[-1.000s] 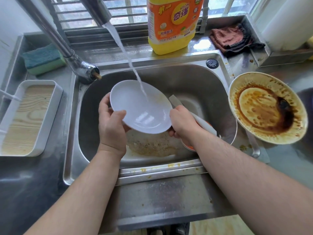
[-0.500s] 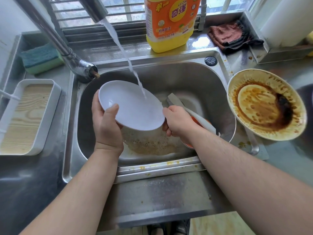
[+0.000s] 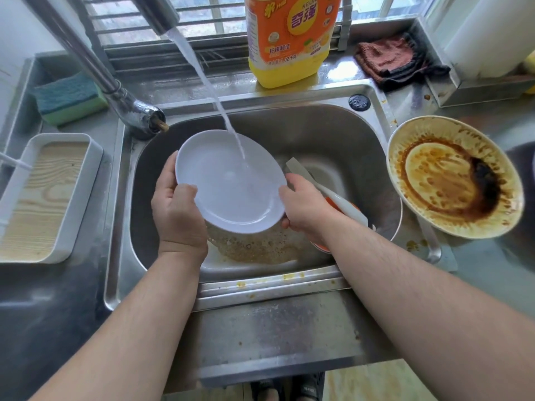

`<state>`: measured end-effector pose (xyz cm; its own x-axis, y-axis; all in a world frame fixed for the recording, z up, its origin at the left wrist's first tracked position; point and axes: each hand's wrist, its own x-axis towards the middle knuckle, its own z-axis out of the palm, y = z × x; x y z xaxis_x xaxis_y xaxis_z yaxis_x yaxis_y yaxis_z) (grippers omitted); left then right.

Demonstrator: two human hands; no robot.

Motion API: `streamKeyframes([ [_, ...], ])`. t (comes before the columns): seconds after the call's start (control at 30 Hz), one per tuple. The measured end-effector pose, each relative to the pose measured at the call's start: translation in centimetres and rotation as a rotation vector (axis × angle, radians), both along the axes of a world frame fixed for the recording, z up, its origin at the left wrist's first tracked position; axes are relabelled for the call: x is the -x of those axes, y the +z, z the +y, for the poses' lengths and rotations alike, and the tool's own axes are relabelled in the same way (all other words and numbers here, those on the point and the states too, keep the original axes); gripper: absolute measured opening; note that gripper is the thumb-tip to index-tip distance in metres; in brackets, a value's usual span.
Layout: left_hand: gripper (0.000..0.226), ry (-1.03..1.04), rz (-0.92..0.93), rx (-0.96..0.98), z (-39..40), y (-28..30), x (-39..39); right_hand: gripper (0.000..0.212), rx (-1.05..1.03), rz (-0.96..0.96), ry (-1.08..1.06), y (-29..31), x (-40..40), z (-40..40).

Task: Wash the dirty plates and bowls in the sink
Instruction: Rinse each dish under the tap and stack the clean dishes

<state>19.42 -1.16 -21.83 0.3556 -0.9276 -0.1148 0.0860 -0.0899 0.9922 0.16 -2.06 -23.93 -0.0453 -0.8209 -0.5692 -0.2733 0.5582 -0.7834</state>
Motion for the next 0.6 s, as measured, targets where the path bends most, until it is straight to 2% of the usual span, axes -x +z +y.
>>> streamKeyframes([
  [0.23,0.049,0.076,0.03,-0.054,0.0,-0.2,0.0,0.023,-0.017,0.072,0.023,-0.1,0.2,0.0],
  [0.4,0.038,0.12,0.06,-0.175,-0.6,-1.1,0.0,0.031,0.003,0.026,-0.176,0.2,1.0,-0.2],
  [0.6,0.042,0.106,-0.102,-0.31,-1.0,-2.4,0.0,0.024,0.13,0.164,-0.132,-0.5,1.3,0.1],
])
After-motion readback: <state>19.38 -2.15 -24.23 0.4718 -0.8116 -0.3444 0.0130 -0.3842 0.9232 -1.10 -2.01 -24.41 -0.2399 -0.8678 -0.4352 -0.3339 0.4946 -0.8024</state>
